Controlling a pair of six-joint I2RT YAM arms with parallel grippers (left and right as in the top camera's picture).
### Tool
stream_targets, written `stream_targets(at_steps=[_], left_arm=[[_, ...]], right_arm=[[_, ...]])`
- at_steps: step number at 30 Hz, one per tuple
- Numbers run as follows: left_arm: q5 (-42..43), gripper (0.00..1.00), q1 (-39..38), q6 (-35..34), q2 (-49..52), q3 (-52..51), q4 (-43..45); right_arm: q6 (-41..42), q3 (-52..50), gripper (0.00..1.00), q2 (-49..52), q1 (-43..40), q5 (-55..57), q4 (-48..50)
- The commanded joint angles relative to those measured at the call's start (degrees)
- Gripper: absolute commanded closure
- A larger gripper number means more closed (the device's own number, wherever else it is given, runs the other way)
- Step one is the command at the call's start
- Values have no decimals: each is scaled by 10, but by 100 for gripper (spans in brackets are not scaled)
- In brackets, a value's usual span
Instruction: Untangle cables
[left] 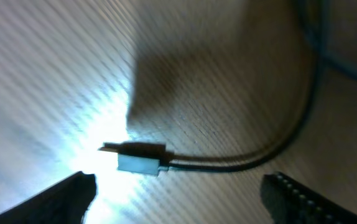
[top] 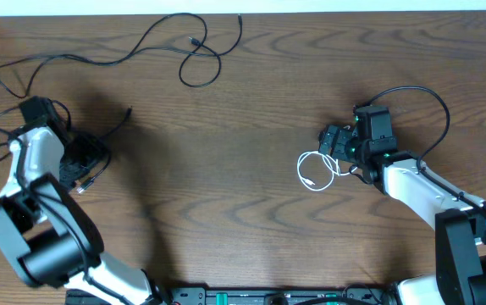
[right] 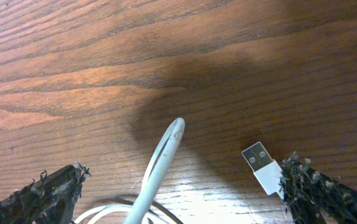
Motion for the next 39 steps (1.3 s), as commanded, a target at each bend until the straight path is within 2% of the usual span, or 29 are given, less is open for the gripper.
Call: stream_targets(at_steps=[1,5,6,7,13,14,16,20,32,36,39], left_arm=[[12,16,-1,6,45,-8,9],[12,34,-1,5,65,-8,26],[13,45,-1,5,65,-8,27],[22,50,-1,5,65,-8,25],[181,51,-1,5,65,-8,25],[181,55,-1,5,65,-8,28],[181,55,-1,8,65,-8,38],[200,69,-1,14,64,-8,74],[337,69,-1,14,64,-8,122],[342,69,1,17,64,-7,149],[307,70,12,27,52,7,136]], right_arm=[[2,-3,1,4,-3,1,0],[6,-3,1,4,-2,0,0],[16,-3,1,4,-3,1,0],[17,-3,1,4,-3,1,1],[17,-3,1,4,-3,1,2],[17,-3,1,4,-3,1,2],[17,-3,1,4,-3,1,2],[17,-3,1,4,-3,1,2],[17,-3,1,4,-3,1,2],[17,-3,1,4,-3,1,2],[17,-3,1,4,-3,1,1]])
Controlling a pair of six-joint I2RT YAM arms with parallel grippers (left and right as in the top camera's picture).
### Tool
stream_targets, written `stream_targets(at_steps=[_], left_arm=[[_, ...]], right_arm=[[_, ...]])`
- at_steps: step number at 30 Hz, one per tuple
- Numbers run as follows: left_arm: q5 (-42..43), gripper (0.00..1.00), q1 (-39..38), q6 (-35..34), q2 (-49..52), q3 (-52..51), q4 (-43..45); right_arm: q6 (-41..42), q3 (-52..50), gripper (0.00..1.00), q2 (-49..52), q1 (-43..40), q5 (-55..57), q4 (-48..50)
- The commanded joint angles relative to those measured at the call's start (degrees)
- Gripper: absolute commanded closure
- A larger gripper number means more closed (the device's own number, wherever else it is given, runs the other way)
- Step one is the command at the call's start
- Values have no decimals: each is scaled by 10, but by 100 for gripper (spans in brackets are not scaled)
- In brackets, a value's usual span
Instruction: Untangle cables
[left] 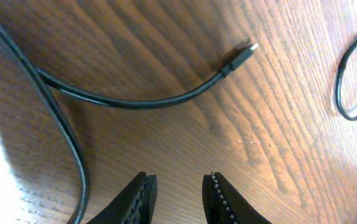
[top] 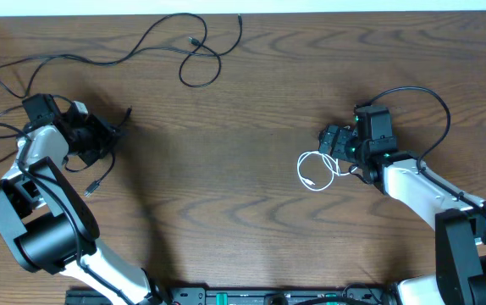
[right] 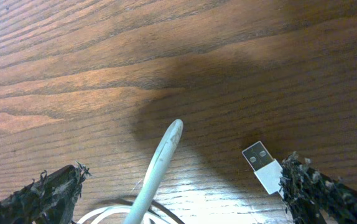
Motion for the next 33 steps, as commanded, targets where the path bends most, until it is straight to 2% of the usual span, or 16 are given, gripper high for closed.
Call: stream_targets(at_steps=[1,2,5,8,14,33], left_arm=[[-35,72,18,15,-13,15,-20],[-47,75,23,17,-25,16,-22],[-98,92,33,21,-48,16,-26],[-172,92,37,21,-47,10,-47],[-203,92,27,21,-8,-4,-48],[-203,92,-40,21,14,-4,-76]], right_arm=[[6,-3,1,4,-3,3,-2],[6,-3,1,4,-3,3,-3],[6,-3,1,4,-3,3,-2],[6,-3,1,4,-3,3,-1],[7,-3,1,4,-3,1,4],[28,-3,1,4,-2,-2,7]])
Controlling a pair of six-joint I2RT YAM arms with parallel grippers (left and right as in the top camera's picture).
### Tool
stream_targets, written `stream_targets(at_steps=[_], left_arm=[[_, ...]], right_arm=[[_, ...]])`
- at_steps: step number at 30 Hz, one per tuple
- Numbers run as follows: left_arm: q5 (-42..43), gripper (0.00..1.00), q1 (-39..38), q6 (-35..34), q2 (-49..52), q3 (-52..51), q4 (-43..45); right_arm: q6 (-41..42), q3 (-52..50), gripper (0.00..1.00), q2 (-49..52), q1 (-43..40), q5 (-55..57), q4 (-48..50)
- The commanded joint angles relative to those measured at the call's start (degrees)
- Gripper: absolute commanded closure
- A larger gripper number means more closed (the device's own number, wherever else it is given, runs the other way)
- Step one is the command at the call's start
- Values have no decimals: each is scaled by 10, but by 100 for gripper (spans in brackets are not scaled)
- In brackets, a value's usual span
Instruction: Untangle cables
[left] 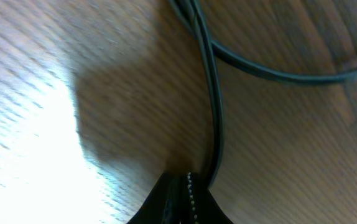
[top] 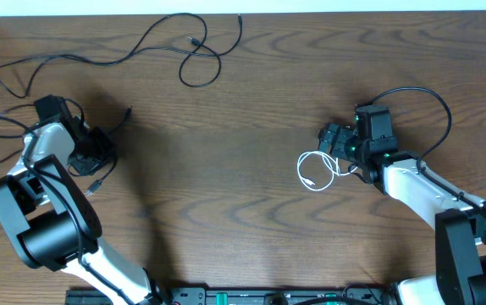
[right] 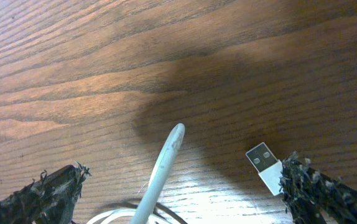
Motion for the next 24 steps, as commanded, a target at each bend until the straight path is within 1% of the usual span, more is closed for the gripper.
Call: stream_targets(at_steps=[1,9,13,16,17,18,19,20,21,22,23,24], left_arm=[[-6,92,-18,7,8,-4,-5],[-6,92,-30,-19,8,-4,54],[-6,92,-30,-19,8,-3,105],[16,92,-25,-19,4,13,98],[27,89,-23,-19,0,18,93],[41,83,-21,-19,-8,22,89],[47,74,-20,-20,-22,24,85],[47,73,-19,-21,-35,25,80],[46,70,-19,-21,-50,25,74],[46,60,-19,-21,-73,26,64],[47,54,-19,-21,-96,25,54],[47,53,-20,-21,-111,26,46]], right_arm=[[10,-3,1,4,-3,0,2],[9,-3,1,4,-3,0,1],[9,-3,1,4,-3,1,-1],[9,-3,1,4,-3,1,-1],[9,-3,1,4,-3,1,-2],[8,-3,1,4,-3,1,-3],[1,-3,1,4,-3,1,-3],[-2,-3,1,4,-3,1,-3],[-2,-3,1,4,-3,1,-3],[-2,-3,1,4,-3,1,-3],[-2,-3,1,4,-2,0,-3],[-2,-3,1,4,-2,0,-3]])
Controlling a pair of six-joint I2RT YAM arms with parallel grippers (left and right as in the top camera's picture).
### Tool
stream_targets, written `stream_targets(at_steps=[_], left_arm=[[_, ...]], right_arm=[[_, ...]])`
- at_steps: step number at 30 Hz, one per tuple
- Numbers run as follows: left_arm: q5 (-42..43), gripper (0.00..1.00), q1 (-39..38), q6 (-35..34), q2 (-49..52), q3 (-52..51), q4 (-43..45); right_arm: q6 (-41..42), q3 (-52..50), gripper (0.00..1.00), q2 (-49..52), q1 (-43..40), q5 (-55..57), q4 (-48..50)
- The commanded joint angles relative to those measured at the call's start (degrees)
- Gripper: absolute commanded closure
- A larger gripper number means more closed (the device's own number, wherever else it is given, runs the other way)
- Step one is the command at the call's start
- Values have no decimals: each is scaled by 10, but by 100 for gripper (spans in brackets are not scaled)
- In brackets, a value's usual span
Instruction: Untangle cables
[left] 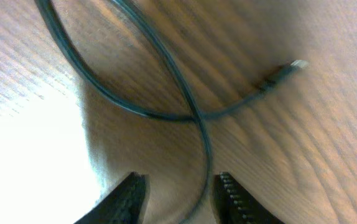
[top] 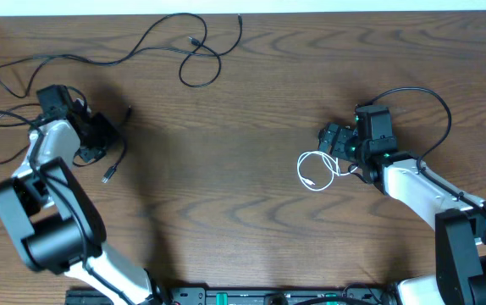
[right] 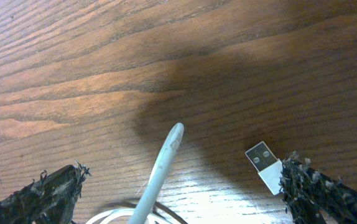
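A long black cable [top: 141, 41] winds over the back left of the table, with a loop [top: 197, 69] and a plug end [top: 107, 175]. My left gripper [top: 97, 140] is low over it. In the left wrist view the black cable [left: 198, 118] crosses itself, one strand runs down between the open fingers [left: 227, 198], and a small connector [left: 288, 67] lies beyond. A coiled white cable [top: 315, 169] lies at the right. My right gripper [top: 338, 144] stands wide open over its stiff end [right: 166, 158] and its USB plug [right: 262, 163].
The wooden table [top: 243, 212] runs under everything. Each arm's own black lead shows, one arching behind the right wrist [top: 433, 110]. The table's back edge [top: 311, 12] lies just beyond the black cable.
My left gripper was shut close to the table beside a black strand; now its fingers are apart with the strand between them. The black plug end has shifted slightly right. The right gripper is unchanged.
First my left gripper was open over the black plug. Then it was nearly shut, further back near the cable's small connector. Then it was shut low beside a strand, and now it is open around one. My right gripper stayed open over the white cable's ends throughout.
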Motion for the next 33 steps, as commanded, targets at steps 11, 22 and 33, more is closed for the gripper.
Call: stream_targets(at_steps=[11,22,33], left_arm=[[229,23,-19,1,-238,23,-172],[207,23,-156,40,-235,18,-180],[155,23,-224,40,-234,18,-179]], right_arm=[[-2,9,5,-137,-3,-91,-31],[-1,10,29,-252,-3,-17,-201],[50,9,48,-97,7,-87,-177]])
